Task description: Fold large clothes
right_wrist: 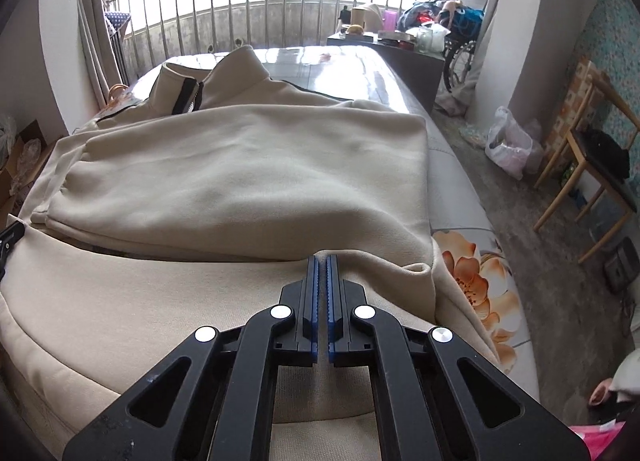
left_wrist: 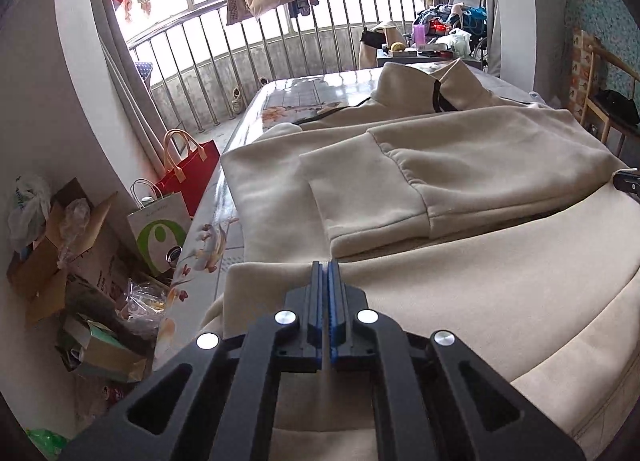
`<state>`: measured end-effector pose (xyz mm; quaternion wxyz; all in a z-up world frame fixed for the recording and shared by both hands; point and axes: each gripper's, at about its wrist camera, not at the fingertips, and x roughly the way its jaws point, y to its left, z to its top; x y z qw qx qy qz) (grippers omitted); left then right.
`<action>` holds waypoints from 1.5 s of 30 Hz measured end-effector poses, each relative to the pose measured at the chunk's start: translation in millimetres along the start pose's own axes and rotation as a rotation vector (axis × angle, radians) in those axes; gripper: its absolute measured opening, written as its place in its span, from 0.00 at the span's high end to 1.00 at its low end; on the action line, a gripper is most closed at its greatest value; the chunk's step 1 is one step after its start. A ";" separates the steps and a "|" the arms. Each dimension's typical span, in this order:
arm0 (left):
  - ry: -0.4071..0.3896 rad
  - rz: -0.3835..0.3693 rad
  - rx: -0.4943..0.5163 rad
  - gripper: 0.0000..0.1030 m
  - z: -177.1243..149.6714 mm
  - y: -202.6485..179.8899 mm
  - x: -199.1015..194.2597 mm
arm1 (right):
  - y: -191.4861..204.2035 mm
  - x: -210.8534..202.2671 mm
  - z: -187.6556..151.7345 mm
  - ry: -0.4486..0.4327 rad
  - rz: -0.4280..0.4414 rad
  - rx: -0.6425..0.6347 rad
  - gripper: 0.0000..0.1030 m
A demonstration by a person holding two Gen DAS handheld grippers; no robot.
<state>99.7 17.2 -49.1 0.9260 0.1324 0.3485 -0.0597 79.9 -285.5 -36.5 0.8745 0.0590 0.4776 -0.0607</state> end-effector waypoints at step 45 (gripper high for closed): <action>0.074 -0.370 -0.048 0.94 -26.6 -45.8 -43.9 | 99.1 -41.3 -7.6 0.024 0.453 -0.158 0.95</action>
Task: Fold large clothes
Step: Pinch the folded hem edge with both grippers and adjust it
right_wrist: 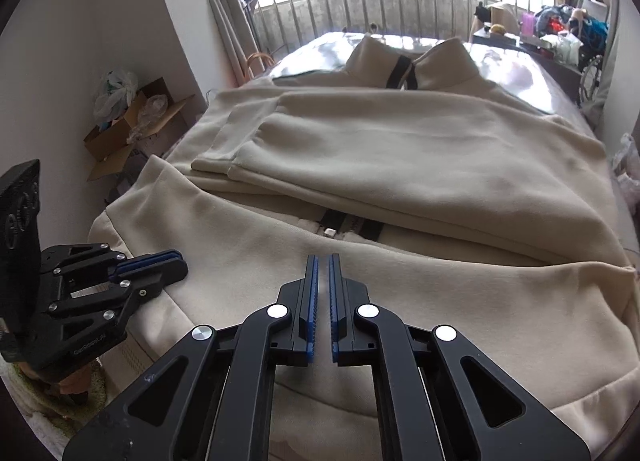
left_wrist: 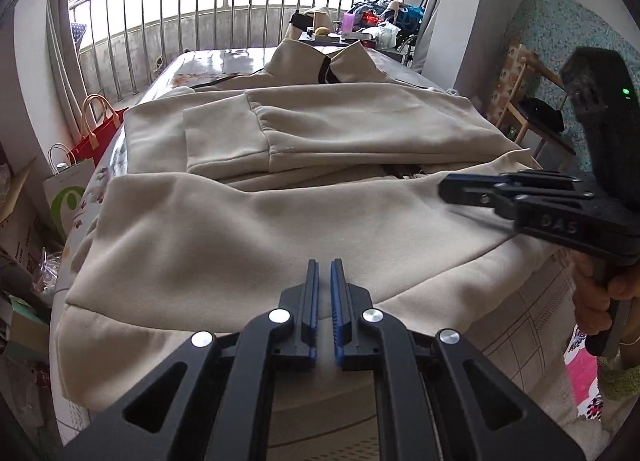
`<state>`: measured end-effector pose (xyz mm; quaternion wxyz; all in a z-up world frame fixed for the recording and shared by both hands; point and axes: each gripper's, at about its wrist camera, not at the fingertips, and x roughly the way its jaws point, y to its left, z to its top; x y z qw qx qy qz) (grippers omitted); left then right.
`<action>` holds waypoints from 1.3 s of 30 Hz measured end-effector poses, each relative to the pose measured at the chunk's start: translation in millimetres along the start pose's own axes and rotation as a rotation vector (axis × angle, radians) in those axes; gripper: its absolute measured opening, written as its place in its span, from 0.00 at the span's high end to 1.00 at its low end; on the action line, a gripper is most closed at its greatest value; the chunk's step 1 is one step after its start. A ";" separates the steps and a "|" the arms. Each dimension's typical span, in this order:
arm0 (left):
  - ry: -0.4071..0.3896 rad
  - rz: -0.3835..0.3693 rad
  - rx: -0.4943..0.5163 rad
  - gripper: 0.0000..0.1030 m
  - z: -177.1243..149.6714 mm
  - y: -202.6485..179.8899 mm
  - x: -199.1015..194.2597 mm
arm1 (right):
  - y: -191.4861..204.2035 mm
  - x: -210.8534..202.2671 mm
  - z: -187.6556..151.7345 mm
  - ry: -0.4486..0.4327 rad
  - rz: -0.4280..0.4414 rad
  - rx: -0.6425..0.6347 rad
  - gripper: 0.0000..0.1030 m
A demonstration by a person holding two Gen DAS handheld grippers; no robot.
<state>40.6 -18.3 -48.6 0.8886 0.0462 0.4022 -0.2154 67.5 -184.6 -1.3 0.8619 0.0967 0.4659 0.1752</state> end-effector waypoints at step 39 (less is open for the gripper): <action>-0.038 0.096 -0.312 0.94 -48.3 128.8 -79.3 | -136.4 -51.2 -48.8 0.006 -0.395 0.242 0.94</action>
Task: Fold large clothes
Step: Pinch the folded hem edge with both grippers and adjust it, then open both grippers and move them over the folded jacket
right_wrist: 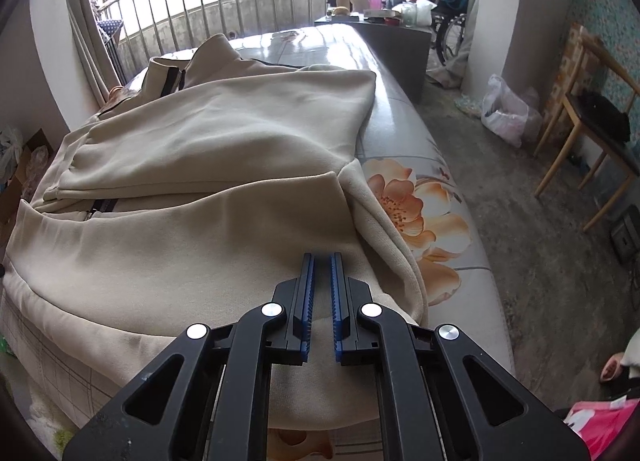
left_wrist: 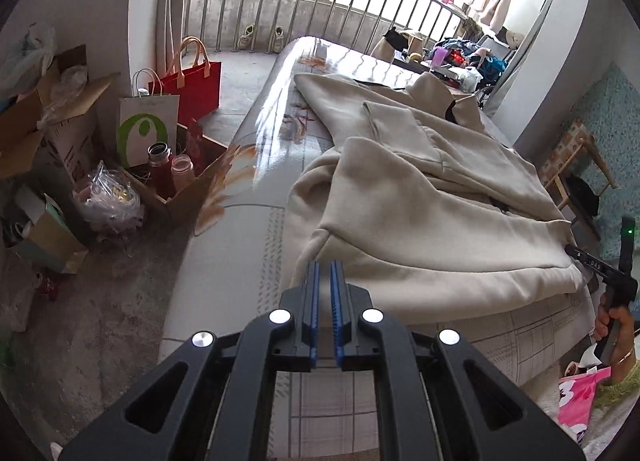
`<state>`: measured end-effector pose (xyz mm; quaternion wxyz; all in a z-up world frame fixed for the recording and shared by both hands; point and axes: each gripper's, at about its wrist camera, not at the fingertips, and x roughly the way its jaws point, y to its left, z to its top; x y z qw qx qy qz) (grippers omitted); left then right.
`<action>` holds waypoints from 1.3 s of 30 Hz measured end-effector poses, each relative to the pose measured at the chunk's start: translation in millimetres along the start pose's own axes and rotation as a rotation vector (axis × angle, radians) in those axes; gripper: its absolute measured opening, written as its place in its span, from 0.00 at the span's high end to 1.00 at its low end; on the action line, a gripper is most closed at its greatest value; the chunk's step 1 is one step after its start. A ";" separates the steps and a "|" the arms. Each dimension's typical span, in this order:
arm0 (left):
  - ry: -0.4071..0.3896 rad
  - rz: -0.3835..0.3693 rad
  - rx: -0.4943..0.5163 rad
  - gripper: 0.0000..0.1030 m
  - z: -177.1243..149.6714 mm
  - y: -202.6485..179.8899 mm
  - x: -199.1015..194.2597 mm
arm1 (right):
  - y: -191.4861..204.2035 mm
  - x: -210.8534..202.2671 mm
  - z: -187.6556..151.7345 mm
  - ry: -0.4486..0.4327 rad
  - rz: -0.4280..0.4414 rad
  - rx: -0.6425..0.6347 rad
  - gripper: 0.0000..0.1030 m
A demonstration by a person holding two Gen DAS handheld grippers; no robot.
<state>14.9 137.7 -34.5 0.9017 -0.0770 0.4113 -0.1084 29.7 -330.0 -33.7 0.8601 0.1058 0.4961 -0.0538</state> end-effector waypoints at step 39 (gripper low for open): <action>-0.005 0.097 0.163 0.57 69.1 -79.7 38.5 | 16.7 -22.2 36.7 -0.016 0.107 0.045 0.36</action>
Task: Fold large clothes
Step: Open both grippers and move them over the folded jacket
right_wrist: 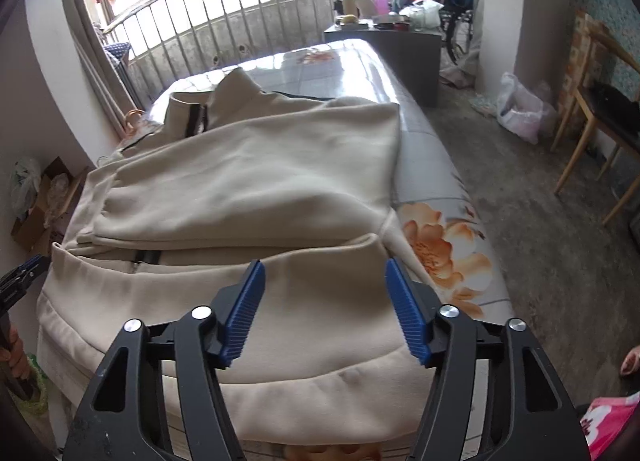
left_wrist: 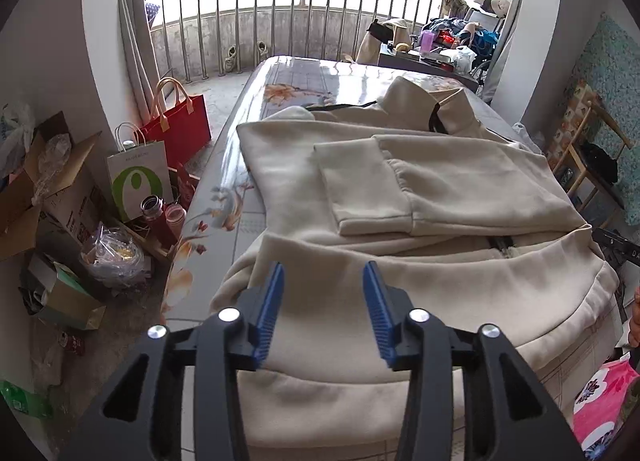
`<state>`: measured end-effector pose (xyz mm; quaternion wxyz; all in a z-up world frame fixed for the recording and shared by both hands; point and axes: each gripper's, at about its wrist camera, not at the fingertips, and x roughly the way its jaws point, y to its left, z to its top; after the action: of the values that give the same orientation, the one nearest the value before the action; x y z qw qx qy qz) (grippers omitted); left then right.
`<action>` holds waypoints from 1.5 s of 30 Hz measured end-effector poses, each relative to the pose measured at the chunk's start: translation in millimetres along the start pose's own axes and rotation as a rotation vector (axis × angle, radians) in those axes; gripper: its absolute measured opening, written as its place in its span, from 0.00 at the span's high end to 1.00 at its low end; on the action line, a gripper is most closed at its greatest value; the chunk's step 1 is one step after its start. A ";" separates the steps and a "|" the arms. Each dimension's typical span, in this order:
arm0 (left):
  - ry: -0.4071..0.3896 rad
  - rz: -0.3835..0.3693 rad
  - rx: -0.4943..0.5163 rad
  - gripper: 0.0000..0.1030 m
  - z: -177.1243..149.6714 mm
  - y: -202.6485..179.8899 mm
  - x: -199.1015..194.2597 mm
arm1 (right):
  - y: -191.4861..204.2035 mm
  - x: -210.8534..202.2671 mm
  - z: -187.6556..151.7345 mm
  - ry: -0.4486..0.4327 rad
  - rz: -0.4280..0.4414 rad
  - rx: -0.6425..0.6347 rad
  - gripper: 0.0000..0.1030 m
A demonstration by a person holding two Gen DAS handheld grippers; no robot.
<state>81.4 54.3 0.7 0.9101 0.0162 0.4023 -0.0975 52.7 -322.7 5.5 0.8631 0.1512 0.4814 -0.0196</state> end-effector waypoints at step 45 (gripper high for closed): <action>0.124 0.070 0.101 0.18 75.5 -52.7 130.2 | 133.9 117.8 177.9 0.163 0.119 -0.373 0.08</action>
<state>212.0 -26.9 -41.5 0.8845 0.0821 0.4515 -0.0844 286.6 -231.6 26.6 0.8340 0.0181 0.5352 0.1330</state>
